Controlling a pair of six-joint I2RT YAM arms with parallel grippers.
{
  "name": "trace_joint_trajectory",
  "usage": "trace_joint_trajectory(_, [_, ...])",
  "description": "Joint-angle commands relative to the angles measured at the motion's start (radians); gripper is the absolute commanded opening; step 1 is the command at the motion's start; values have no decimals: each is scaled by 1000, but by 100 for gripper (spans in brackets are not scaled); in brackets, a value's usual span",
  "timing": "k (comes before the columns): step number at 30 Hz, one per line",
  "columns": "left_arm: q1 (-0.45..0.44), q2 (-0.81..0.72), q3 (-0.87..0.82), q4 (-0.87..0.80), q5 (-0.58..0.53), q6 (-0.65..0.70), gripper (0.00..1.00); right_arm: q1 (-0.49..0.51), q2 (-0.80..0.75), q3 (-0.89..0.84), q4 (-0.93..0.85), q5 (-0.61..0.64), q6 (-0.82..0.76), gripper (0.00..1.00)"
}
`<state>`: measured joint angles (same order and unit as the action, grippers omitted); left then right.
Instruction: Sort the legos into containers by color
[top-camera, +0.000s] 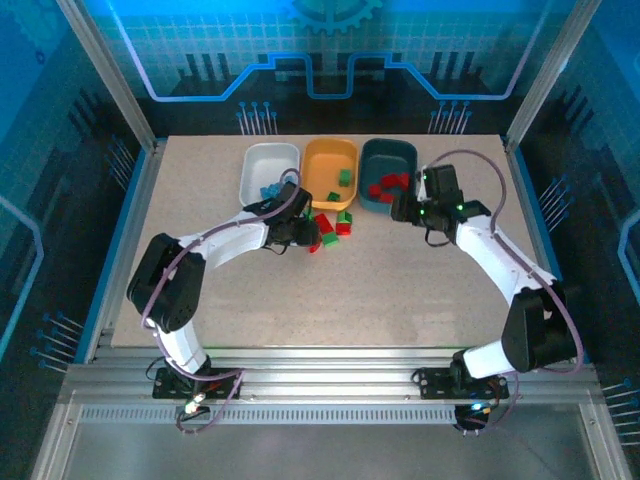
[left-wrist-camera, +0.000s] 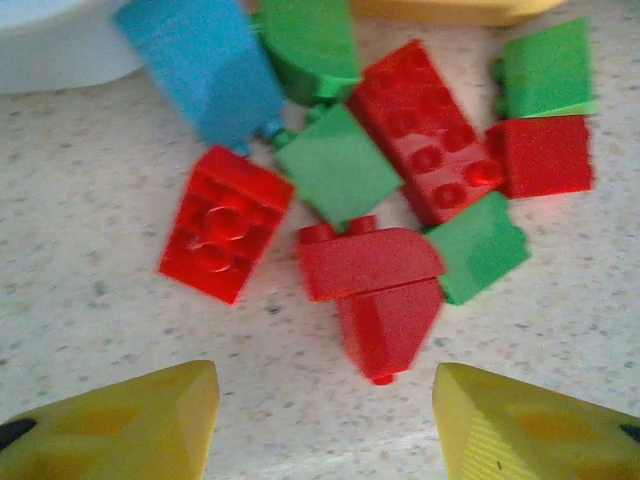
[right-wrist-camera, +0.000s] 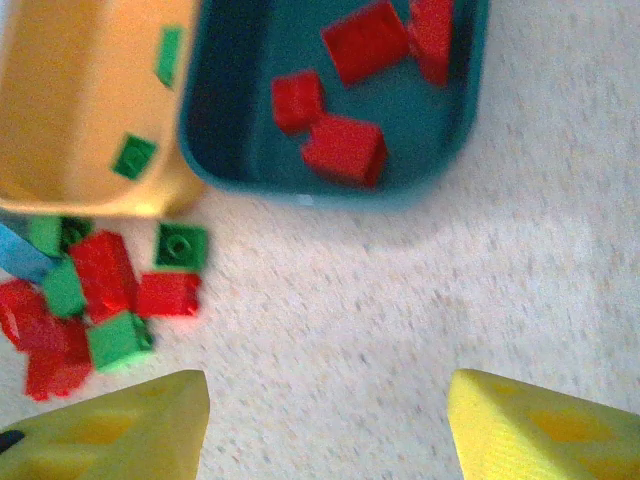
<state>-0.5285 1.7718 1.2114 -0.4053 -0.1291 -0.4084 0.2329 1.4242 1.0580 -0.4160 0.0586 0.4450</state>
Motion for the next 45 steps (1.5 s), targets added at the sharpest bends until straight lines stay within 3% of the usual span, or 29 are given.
trace_joint_trajectory(1, [-32, 63, 61, 11, 28, 6, 56, 12, -52, -103, 60, 13, 58, 65])
trace_joint_trajectory(9, [-61, 120, 88, -40, -57, -48, 52, 71, -174, -282, 164, 100, 125, 65])
trace_joint_trajectory(23, [-75, 222, 151, -55, -69, -33, 45, 144, -126, -303, 217, 172, 136, 64])
trace_joint_trajectory(28, [-75, 219, 131, -33, -72, -36, 25, 147, -147, -314, 220, 187, 133, 64])
trace_joint_trajectory(30, [-75, 222, 134, -36, -70, -38, 22, 150, -148, -314, 223, 191, 133, 63])
trace_joint_trajectory(39, [-113, 93, 80, -62, -66, -36, 17, 161, -145, -315, 223, 223, 133, 63])
trace_joint_trajectory(45, [-156, -8, 148, -96, -24, -20, 17, 151, -180, -334, 183, 335, 201, 64])
